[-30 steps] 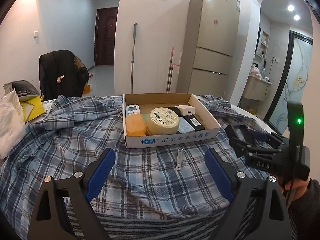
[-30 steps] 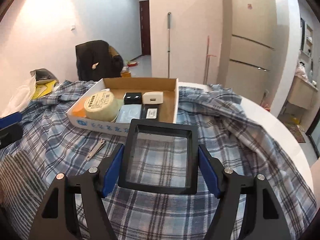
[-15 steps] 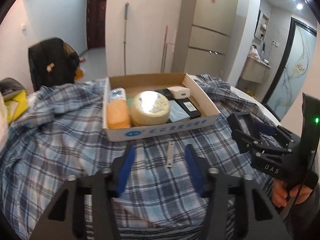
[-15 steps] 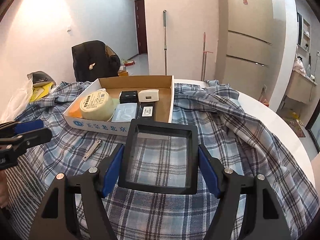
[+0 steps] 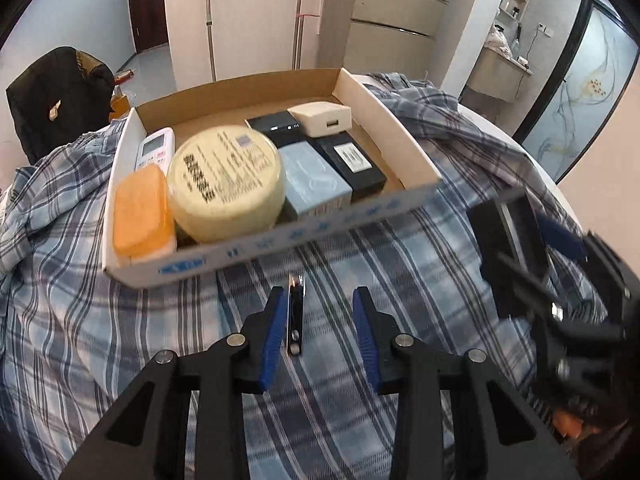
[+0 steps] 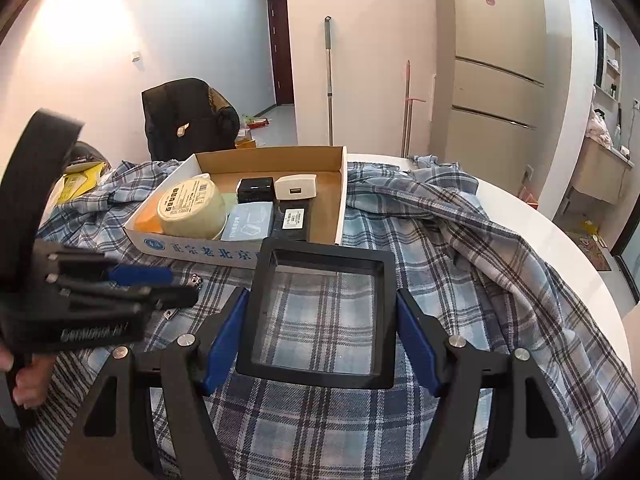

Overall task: Organize rigid objects
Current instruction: 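Grasp the silver nail clipper with the left gripper while the right gripper holds the frame, then lower the frame and nail clipper into the box and open both grippers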

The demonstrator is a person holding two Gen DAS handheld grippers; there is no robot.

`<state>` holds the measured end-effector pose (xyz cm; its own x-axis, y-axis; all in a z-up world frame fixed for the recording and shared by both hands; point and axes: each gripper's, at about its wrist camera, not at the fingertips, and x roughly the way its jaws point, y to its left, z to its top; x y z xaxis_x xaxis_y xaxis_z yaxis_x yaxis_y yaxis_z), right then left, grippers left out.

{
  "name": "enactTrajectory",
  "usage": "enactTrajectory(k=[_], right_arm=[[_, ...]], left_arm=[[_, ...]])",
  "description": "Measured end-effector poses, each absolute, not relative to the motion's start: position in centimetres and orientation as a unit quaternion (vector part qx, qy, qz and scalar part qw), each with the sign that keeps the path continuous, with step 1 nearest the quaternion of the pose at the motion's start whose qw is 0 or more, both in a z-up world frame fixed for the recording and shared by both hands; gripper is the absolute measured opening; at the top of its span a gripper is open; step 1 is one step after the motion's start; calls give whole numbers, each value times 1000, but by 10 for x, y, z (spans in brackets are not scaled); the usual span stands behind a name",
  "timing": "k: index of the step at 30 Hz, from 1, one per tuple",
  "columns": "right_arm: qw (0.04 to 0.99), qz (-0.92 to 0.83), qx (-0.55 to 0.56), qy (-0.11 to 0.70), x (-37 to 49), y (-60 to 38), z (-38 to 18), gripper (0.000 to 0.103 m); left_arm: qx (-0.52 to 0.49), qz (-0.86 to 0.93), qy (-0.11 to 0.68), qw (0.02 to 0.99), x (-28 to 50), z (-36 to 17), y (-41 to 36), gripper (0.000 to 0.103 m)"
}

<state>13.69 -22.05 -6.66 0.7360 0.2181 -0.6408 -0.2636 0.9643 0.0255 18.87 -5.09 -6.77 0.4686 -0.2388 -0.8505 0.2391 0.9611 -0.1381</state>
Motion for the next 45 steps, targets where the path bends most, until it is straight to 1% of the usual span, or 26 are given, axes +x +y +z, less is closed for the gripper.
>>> enactTrajectory(k=[7,14,17,19,20,26,31,41,45], right_arm=[[927,137,-38,346,138,-218,-69,71],[929,136,-41,341,134,-217,-67,71],[928,136,-41,345,136,-217,-68,71],[927,136,-41,346,136,-217,-68,71],[927,137,-41,346,136,-217,-68,71],[924,135,-36,355,140,-219,-71,71],[925,133,-36,355,140,-219,-71,71],[929,131,-38,343,136,-219,-68,71],[933,127,-43,333,133,-218,-64,71]], left_arm=[[20,-138,512,848,202,-80,-55,37],[-2,-131,520,844,213,-90,-50,36],[-7,-133,522,842,216,-91,-47,17],[-12,-132,522,843,216,-91,-46,11],[-13,-132,521,843,215,-91,-46,10],[3,-134,496,858,202,-75,-48,10],[17,-137,499,855,192,-69,-52,10],[-10,-129,483,866,163,-50,-28,10],[4,-118,463,879,151,-36,-23,10]])
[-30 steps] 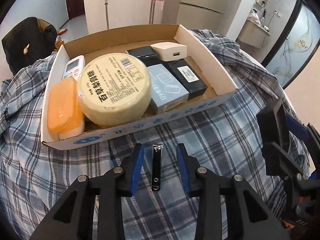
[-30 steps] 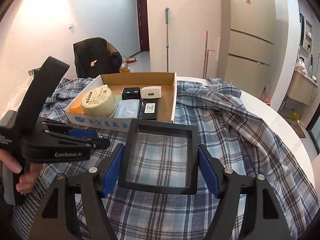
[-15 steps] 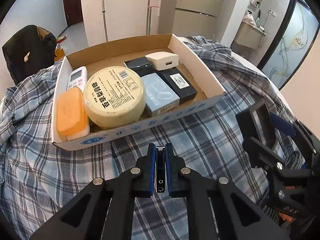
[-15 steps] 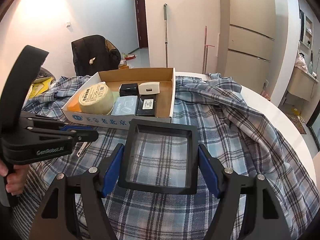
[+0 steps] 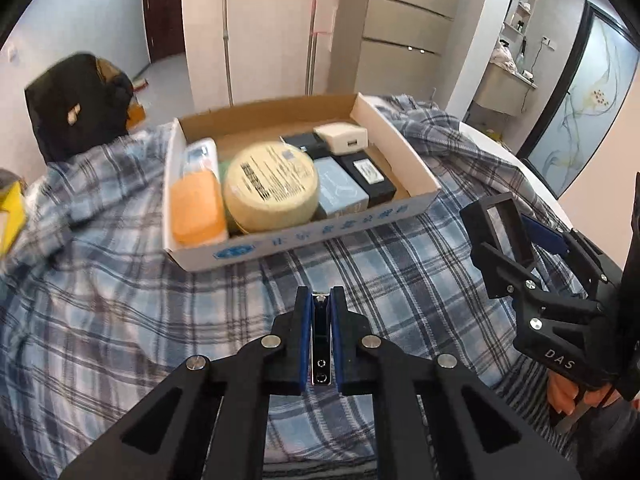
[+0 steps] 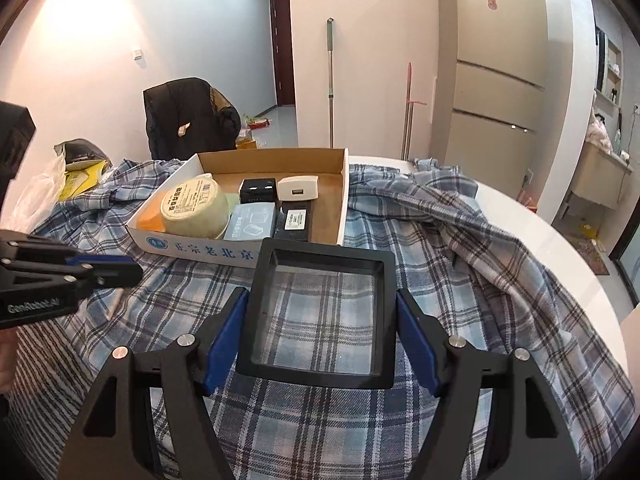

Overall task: Organize rigid objects
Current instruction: 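Lower the frame and nail clipper into the box and open both grippers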

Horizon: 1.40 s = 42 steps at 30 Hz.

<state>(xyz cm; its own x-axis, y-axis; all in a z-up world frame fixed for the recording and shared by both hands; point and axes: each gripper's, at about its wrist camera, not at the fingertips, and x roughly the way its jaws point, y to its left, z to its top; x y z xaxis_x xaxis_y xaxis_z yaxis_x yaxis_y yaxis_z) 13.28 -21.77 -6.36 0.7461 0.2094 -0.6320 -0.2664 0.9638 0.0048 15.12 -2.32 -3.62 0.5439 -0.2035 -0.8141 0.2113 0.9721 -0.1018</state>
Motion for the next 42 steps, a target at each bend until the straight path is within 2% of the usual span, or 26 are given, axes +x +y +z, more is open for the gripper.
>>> enactTrajectory(k=[10,18,28,34,39,41,42], right_arm=[[947,113,-62,296,132,-220,-22,71],[950,110,-74,281,171,-201,10,71],[924,135,-50,353,241,-161,-25,71],[909,124,-83,388,254,-148,-64,71],[903,131,-70,403,260,-153,-70,71],[903,134,-63,404,262,-155,-70,72],[904,134,-56,401,262,-157,-70,77]], left_arm=[[-11,-103,393,914,171,27,-3,10],[-25,-98,370,924,195,29,12,10],[-26,-92,376,922,216,9,24,10],[-13,-85,381,921,221,1,27,10],[-13,-88,382,920,222,0,28,10],[-12,-88,382,920,223,0,26,10],[-12,-87,382,920,224,0,26,10]])
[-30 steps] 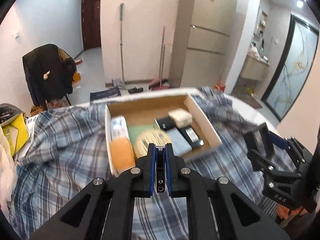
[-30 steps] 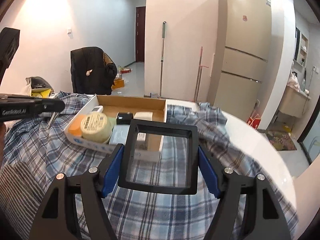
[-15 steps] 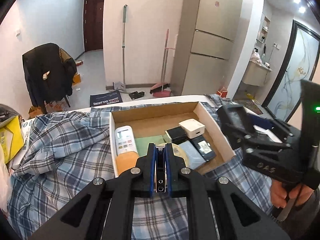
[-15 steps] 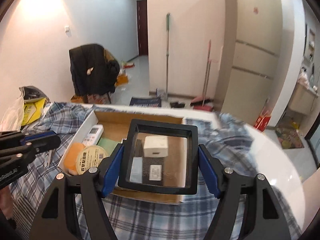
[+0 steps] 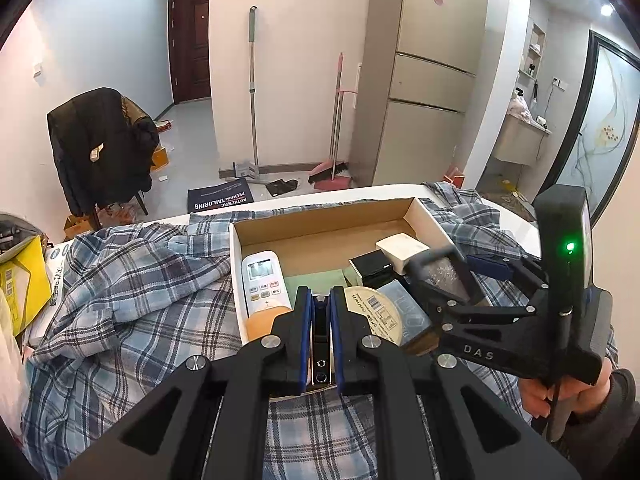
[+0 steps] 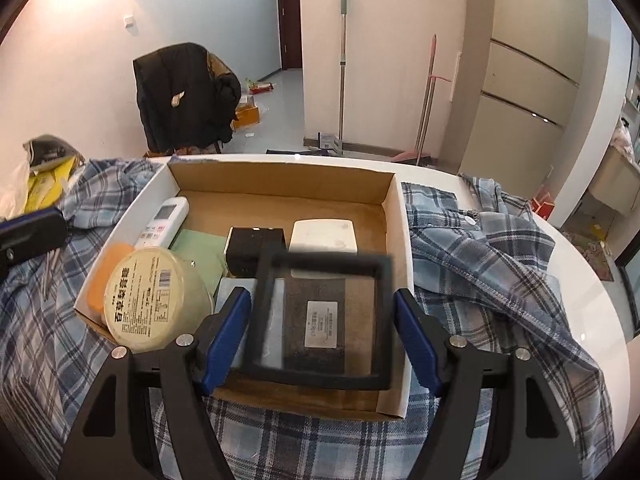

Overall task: Organize rigid objects
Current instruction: 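Lower the frame and nail clipper into the box and open both grippers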

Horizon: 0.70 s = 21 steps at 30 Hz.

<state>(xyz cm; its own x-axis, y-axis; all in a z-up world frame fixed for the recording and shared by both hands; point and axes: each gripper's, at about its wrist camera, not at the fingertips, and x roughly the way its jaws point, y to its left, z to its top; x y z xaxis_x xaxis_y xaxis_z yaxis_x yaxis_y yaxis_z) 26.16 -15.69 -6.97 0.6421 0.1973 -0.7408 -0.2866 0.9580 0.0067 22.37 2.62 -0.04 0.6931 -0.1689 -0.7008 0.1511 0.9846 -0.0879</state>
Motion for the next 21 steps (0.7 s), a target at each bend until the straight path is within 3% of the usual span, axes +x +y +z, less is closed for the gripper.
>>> enactTrajectory(k=[1,3,12,21], right_arm=[[907,133,-49,397,262,-159,-68,84],[915,131,-30,380,259,-166,-62,88],[931,110,-10,349,258,-181,-49,89],[929,109,-18,352,262,-182,-58,89]], left_arm=[[-12,-86,383,920,224,-1,26,10],[-12,-84,383,920,225,0,26,10],[-10,-52,367,929,272,-2,36,10],[-13,-39,401,915,323,-43,45,10]])
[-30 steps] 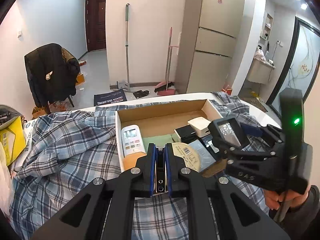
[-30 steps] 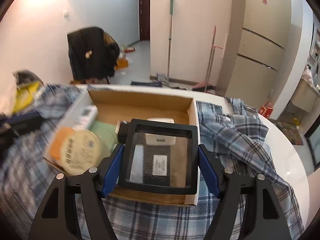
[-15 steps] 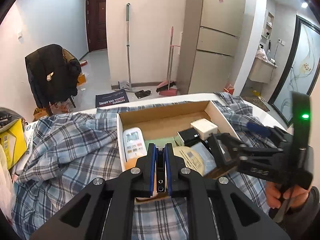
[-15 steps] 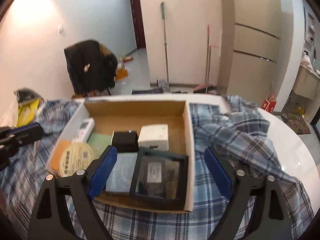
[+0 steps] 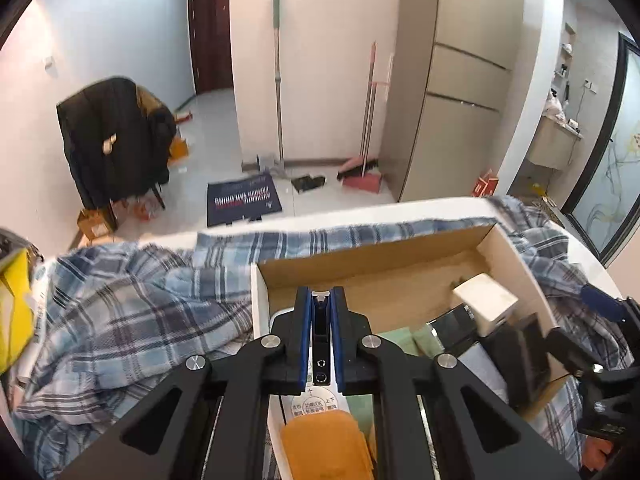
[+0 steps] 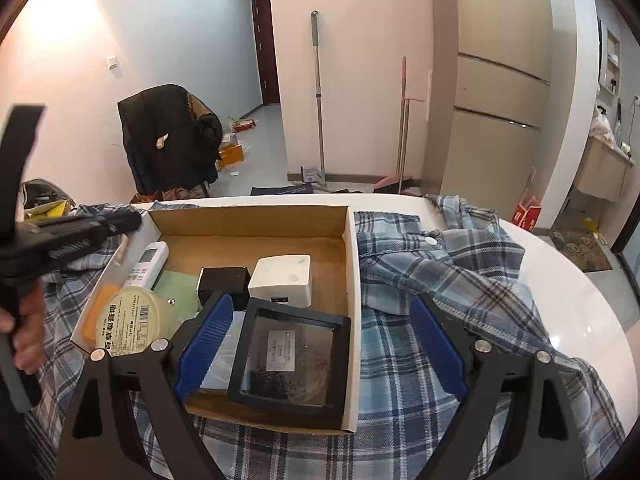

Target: Organize rigid objects

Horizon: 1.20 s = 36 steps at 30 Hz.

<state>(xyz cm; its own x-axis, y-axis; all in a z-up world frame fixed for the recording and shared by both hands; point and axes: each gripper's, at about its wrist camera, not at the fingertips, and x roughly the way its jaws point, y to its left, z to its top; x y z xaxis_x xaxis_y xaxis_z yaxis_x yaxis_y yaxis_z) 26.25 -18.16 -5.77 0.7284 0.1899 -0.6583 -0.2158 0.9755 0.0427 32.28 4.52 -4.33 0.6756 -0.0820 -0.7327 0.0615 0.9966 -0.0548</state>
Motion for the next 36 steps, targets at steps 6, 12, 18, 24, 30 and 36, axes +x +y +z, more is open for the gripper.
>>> enactTrajectory(k=[6,12,18,24,30,36], right_arm=[[924,126,-14,360,259,-178,-57,89],[925,128,-25,357,258,-174,-59,89],[932,127,-17,339,250,-177,-47,89],[952,118,-23,281,233,-180,-19,89],[974,128,-4,185,193,-189,28,89],[984,138,-14,116,147,-187,67,97]], left_arm=[[-10,-42,413,910,328,-59,47,10],[-17,-46,417,907,329,-62,50,10],[-31,-9,337,941,301,-35,63,78],[16,2,180,983,235,20,53,88],[21,2,64,998,147,68,44,98],[23,8,-28,999,78,96,31,103]])
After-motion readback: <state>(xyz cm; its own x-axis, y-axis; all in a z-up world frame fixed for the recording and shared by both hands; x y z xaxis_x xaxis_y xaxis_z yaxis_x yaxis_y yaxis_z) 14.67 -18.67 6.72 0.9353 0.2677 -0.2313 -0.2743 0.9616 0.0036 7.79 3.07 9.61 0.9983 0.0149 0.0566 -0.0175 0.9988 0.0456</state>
